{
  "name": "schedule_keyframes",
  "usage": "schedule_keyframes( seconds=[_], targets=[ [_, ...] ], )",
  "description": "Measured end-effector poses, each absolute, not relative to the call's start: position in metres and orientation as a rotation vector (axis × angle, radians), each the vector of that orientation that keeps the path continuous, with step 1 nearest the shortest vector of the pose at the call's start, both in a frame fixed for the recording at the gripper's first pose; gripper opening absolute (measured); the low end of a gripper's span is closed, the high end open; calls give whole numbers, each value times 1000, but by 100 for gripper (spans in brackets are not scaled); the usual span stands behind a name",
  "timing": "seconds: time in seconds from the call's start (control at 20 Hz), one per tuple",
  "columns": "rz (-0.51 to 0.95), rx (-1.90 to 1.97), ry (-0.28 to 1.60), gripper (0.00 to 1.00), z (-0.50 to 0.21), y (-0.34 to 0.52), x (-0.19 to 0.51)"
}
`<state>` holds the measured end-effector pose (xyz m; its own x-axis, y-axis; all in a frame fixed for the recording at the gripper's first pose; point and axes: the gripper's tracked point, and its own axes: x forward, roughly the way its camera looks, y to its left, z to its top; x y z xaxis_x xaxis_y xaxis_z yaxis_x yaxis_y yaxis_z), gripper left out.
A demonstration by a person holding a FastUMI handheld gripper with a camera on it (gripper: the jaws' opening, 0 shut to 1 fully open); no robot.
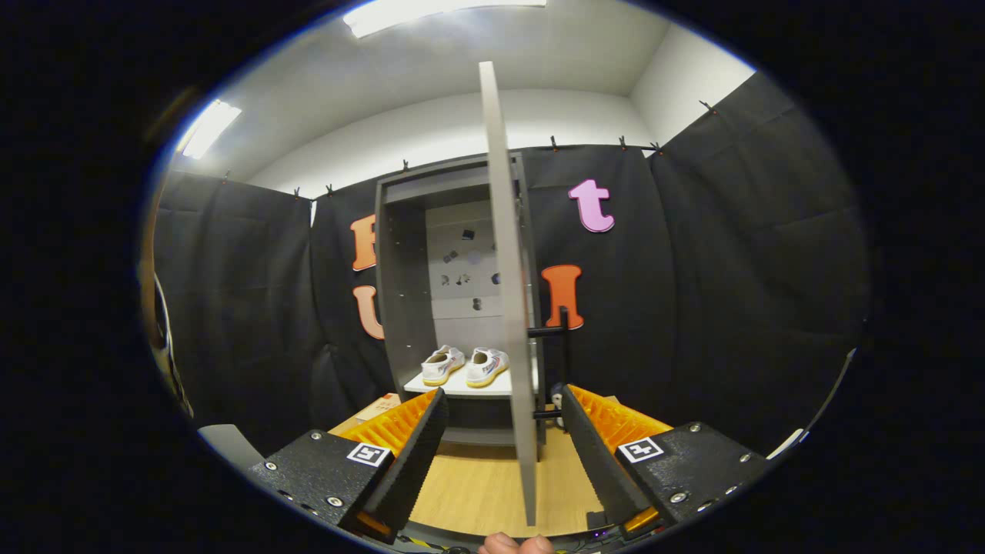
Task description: Open the shoe cabinet door, grab the shoes and put them into the shoe cabinet, then close the shoe cabinet door.
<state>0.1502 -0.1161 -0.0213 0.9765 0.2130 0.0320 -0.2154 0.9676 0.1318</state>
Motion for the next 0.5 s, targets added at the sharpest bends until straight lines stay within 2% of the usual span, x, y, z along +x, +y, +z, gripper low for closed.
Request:
schedule_keyframes(
  seconds=[0.3, 0.5],
  targets=[
    [130, 135, -1, 92, -35, -161, 194],
    [171, 161, 25, 93, -41, -149, 205]
  ],
)
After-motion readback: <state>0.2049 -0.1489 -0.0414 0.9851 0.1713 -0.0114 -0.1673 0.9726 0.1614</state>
